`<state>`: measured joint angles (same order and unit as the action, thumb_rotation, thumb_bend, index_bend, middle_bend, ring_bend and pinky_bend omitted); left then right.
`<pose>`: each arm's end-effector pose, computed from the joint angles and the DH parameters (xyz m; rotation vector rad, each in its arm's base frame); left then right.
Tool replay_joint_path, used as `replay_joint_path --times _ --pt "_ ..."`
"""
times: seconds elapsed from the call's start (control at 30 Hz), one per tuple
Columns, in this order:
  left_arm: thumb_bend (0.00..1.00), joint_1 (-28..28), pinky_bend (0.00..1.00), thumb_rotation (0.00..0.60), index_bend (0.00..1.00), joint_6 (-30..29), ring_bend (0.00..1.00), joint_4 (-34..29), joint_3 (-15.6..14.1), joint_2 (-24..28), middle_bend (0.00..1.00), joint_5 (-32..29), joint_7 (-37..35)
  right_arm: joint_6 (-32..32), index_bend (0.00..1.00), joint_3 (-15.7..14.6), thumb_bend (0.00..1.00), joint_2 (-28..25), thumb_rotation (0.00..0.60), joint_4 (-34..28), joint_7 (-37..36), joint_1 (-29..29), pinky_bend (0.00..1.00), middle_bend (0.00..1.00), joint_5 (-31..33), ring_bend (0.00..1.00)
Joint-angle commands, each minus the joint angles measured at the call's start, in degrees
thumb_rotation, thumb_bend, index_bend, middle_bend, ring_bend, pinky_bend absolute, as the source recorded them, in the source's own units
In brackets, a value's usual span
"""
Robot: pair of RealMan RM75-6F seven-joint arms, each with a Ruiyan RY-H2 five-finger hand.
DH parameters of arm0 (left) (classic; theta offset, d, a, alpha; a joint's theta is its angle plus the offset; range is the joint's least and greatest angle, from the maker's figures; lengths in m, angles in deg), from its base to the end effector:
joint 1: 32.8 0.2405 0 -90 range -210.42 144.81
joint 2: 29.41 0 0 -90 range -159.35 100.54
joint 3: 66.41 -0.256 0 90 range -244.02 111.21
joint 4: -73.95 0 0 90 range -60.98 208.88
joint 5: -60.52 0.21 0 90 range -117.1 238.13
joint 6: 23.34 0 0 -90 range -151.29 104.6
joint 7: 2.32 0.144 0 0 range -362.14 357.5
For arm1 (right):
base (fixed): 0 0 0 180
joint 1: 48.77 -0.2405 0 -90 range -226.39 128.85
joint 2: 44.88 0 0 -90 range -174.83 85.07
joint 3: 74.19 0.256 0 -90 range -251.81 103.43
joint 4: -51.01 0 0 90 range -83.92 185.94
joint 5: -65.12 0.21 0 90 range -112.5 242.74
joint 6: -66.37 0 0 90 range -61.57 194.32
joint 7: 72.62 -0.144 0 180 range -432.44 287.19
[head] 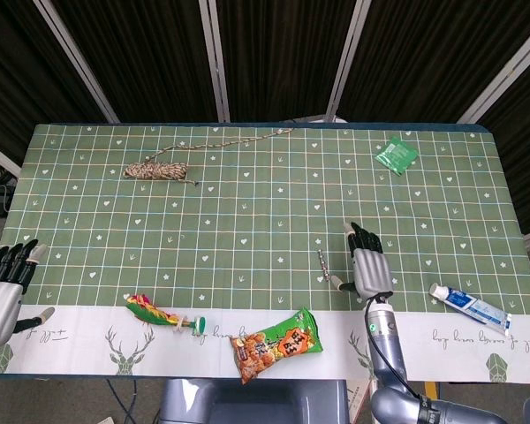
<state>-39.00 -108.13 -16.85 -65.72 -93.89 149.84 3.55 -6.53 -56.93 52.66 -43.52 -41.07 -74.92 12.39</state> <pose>-0.3074 0.1803 0.1504 -1.5082 -0.7962 -0.8342 -0.1790 -0.2897 -0.0135 1.3450 -1.2444 0.9067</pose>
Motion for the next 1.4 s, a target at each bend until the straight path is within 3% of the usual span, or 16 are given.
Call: replay_joint_path --times 0.03,0.53,1.4 --pt "0.06 0.03 0.0 0.6 0.0 -0.05 0.0 0.02 -0.02 -0.01 0.0 0.01 -0.02 -0.12 0.0 -0.25 0.13 0.75 0.6 1.02 0.31 -0.39 0.0 0.0 0.97 0.0" --pt "0.05 0.19 0.0 0.6 0.0 -0.51 0.0 0.09 0.15 -0.38 0.0 -0.22 0.51 0.58 0.0 -1.85 0.13 3.78 0.6 5.98 1.99 -1.84 0.0 0.0 4.02 0.0" --pt "0.06 0.2 0.0 0.6 0.0 -0.45 0.0 0.05 0.27 -0.54 0.0 -0.63 0.8 2.28 0.0 -0.65 0.13 9.05 0.6 13.64 0.45 -4.24 0.0 0.0 6.18 0.0"
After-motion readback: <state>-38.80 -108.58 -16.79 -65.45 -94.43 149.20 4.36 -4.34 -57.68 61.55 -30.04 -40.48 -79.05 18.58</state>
